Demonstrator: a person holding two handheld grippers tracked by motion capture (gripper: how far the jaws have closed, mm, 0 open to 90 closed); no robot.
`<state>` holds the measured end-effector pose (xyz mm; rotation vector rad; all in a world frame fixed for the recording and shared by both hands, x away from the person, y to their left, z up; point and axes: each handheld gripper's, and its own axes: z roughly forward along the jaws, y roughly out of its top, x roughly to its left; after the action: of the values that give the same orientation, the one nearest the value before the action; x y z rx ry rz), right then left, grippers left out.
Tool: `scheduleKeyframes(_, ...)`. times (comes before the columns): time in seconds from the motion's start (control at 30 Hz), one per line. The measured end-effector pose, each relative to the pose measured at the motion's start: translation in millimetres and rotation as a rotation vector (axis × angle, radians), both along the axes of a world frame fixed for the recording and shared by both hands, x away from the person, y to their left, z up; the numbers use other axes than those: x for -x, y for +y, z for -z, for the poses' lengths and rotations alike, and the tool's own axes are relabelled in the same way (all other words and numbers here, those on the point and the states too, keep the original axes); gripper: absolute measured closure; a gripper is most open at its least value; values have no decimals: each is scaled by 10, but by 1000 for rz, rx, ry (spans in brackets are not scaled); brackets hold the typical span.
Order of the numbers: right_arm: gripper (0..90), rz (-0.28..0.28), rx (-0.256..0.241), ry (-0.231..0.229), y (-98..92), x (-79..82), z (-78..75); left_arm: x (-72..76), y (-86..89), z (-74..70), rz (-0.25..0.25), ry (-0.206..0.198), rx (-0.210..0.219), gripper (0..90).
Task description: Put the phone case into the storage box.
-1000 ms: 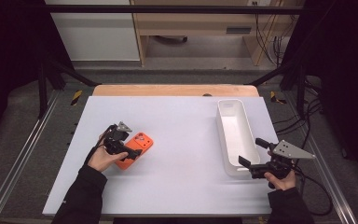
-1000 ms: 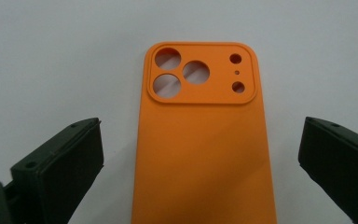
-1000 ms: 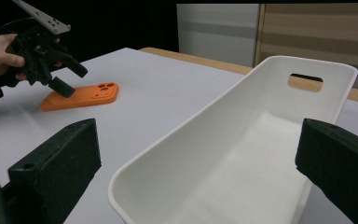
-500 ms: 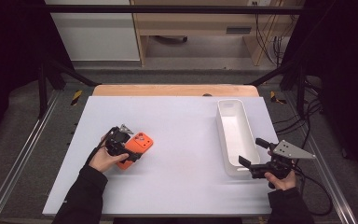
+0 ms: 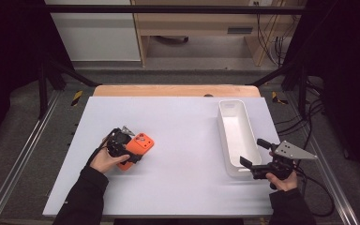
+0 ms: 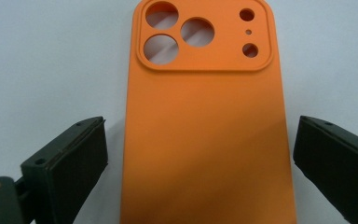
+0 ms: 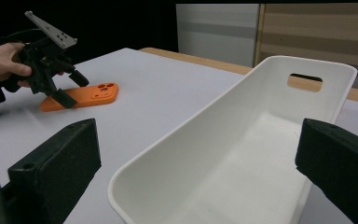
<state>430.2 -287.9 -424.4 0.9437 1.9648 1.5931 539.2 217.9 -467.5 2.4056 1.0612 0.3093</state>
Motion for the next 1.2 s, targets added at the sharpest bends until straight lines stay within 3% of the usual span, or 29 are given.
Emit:
scheduleKeyframes(0.7, 4, 1, 2, 3, 1, -4, 4, 7, 3, -12, 31, 4, -10, 148)
scheduleKeyframes(1.2, 4, 0, -4, 1, -5, 1, -2, 12, 5, -24, 34, -20, -15, 154)
